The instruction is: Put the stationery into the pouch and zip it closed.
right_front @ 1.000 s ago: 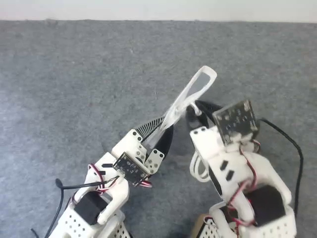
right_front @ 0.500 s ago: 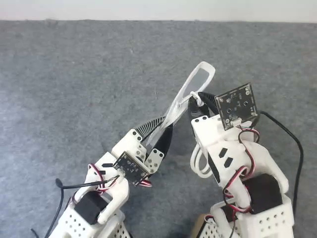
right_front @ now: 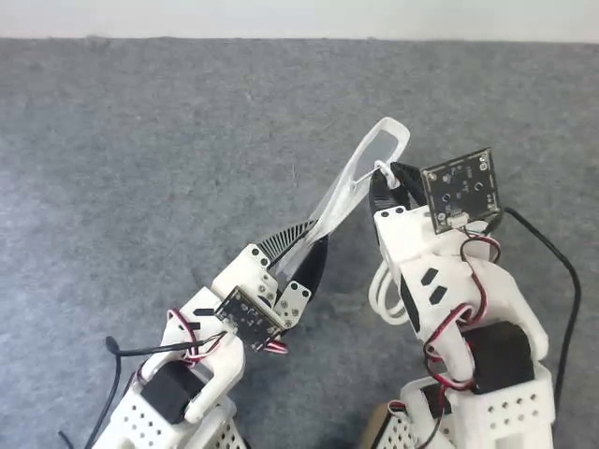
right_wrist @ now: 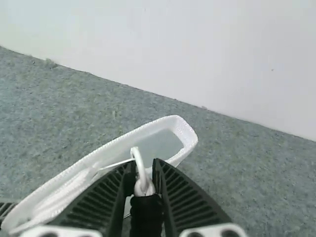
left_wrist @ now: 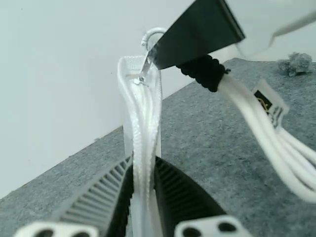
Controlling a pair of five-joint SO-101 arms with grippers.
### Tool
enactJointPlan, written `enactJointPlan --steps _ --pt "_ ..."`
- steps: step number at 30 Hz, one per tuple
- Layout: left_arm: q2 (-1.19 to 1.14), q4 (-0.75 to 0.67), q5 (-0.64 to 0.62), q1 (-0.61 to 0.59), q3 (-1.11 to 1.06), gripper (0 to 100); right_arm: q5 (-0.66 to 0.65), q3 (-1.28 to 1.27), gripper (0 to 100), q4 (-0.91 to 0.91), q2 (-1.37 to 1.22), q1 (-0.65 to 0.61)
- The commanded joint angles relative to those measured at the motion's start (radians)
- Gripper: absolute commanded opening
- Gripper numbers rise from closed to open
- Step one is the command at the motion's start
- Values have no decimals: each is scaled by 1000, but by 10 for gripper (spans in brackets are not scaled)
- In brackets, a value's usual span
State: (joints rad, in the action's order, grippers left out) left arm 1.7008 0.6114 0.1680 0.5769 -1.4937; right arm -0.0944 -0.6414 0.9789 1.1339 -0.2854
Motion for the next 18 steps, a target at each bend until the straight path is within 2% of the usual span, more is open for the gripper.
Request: enactJointPlan --steps 1,7,18 --pt "2 61 9 -2 5 9 9 74 9 -54 -2 91" --pt "2 61 9 -2 5 9 9 68 9 -84 -2 147" --pt "2 61 11 -5 5 9 6 57 9 -85 -2 170"
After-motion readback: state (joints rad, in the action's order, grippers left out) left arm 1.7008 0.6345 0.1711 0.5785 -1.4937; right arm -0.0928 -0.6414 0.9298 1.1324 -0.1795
